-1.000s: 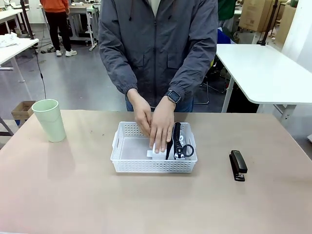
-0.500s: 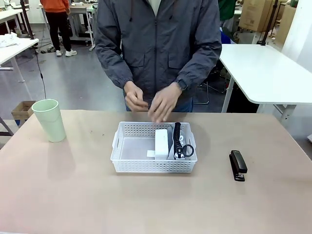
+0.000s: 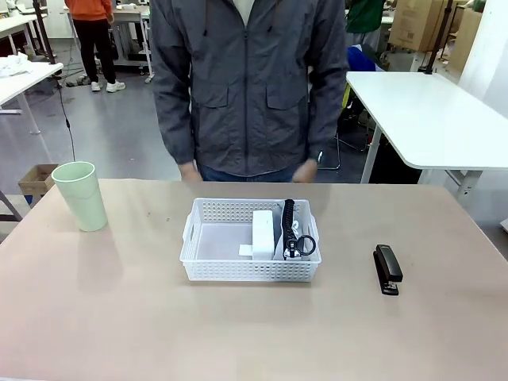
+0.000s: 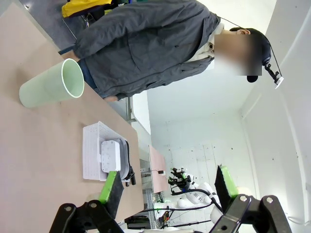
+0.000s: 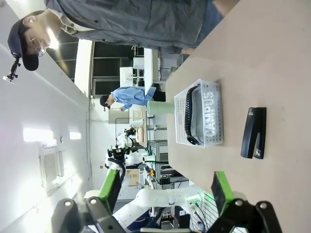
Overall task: Efficiently arrange items inside the basket to fit them all.
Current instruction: Pick up the Stapler and place it inside the Organizing basket.
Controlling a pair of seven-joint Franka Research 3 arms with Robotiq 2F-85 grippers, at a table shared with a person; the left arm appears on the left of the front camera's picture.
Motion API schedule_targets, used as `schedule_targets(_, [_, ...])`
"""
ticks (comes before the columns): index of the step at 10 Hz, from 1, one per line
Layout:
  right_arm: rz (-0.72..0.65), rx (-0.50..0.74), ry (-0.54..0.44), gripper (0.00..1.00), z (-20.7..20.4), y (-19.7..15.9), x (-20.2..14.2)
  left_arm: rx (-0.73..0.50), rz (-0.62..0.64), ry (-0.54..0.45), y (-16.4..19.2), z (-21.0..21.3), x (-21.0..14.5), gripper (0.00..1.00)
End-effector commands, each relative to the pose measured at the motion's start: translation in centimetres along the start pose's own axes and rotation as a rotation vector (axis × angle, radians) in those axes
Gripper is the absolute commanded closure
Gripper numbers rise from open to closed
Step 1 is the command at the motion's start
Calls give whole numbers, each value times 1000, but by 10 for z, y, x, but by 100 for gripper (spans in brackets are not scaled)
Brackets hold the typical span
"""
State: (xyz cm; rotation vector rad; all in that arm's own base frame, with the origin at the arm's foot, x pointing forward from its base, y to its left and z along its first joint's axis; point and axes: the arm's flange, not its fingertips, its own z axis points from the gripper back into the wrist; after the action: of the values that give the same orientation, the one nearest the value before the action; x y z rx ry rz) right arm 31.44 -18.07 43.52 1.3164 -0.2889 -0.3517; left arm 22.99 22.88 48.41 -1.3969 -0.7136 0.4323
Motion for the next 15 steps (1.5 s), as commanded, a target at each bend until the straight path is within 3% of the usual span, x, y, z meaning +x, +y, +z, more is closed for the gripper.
schedule_targets(1, [9,9,1,0,2,5,-1,-22,-15,-4,-1,1,0,0])
schedule_targets(7, [0,0,0,0,0,0,0,-22,-15,-4,-1,1,0,0])
schedule_targets(8, [-68,-198,-73,0,-10,13,-3,-22,-15,-4,-1,1,0,0])
schedule_targets(11, [64,-463,63,0,-84,75,1,-22,-15,-4,-1,1,0,0])
schedule_targets(13, [120,-708,158,0,-152,103,-3,-22,-15,-4,-1,1,0,0])
schedule_targets(15, [207,-930,161,0,-218,118,-10,-22,-15,-4,-1,1,0,0])
